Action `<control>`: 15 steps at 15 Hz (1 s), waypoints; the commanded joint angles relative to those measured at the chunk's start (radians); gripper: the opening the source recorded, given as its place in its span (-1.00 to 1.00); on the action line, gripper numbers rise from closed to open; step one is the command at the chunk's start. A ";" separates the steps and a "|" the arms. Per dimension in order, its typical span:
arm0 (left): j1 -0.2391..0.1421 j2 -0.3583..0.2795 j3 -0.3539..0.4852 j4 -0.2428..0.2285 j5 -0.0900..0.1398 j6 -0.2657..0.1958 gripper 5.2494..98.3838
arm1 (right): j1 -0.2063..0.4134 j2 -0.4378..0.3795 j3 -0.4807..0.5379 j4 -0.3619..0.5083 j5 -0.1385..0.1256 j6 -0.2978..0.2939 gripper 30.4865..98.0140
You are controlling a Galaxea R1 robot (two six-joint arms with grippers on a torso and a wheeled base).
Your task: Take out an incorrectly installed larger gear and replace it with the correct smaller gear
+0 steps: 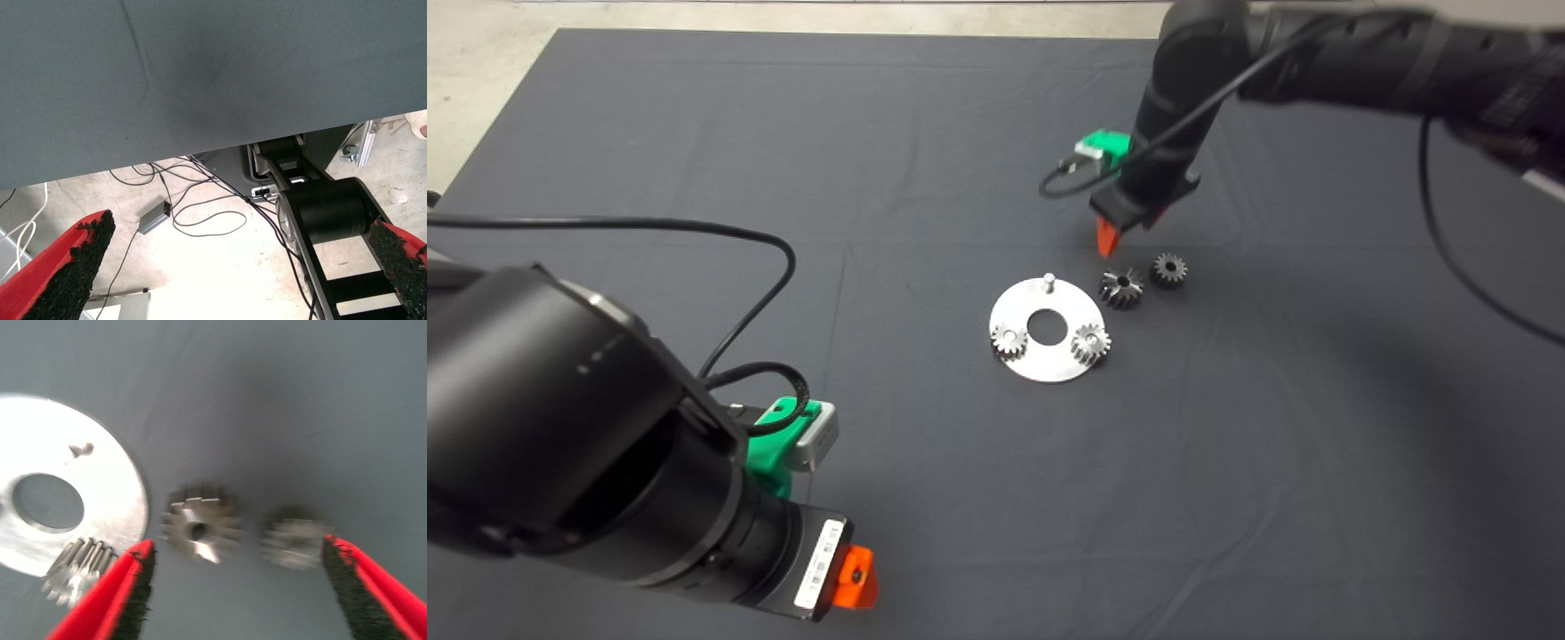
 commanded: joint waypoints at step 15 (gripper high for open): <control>-0.018 0.001 0.017 -0.018 -0.003 -0.006 0.99 | -0.028 -0.322 0.279 0.070 -0.101 0.080 0.68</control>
